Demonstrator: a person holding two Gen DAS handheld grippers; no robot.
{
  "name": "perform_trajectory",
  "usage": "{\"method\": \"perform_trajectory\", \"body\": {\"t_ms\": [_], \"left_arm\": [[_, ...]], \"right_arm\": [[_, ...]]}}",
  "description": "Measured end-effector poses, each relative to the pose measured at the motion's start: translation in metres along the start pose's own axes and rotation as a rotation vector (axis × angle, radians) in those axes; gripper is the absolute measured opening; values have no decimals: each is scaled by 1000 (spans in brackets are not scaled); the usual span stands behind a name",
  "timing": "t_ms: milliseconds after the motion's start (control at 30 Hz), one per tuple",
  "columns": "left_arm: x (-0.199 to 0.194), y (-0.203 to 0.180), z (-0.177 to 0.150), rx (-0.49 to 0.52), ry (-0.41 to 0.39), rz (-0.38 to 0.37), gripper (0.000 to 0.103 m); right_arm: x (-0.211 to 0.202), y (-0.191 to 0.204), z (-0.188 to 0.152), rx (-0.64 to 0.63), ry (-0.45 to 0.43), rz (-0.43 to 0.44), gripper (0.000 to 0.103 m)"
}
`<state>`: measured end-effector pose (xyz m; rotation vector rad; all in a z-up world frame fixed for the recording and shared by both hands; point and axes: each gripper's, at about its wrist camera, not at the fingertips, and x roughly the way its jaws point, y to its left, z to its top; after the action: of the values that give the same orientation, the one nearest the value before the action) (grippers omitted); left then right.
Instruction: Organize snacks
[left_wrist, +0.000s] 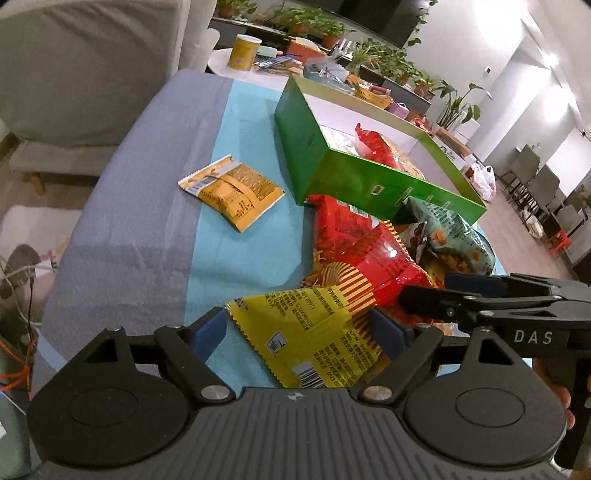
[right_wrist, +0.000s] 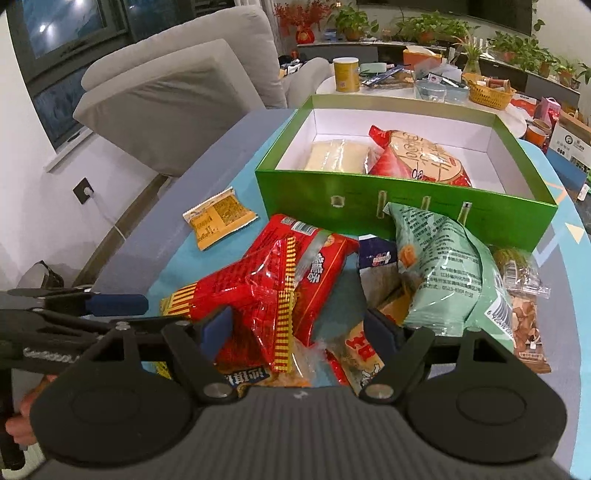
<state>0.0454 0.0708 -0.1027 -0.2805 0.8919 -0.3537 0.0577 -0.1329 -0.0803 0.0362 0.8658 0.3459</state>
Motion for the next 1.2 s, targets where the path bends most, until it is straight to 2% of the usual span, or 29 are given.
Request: {"method": "perform_trajectory", "body": {"t_ms": [300,500,700,867,1000,1033,1067,1100,1200], "left_arm": [[2,5,-2,-38,3,-16,87],[-4,9,-1,-90,35,-43,84],[-11,10,-8,-64,50,-85,84],[-3,7,-9,-69,65,-90,84],[1,2,-9,-35,61,-93,84],[2,1,-10,-23,58,-95,84],[2,-1,-11,-11,55,-98,84],[3,-2,-11,-1,51,-98,84],[5,-6,-13,27,36,-102,85]], "right_arm": [[-1,3,4,-22,6,-23,88],[-7,-2,6,-24,-6,-20,88],[-7,-5,12,10,-7,3,88],[-3,2,15,1,3,34,88],[4,8,13,-15,17,51,88],[5,7,13,-12,22,62,83],[8,6,12,-8,32,82,73],[9,5,12,4,39,108,69],[10,2,13,25,44,131,65]]}}
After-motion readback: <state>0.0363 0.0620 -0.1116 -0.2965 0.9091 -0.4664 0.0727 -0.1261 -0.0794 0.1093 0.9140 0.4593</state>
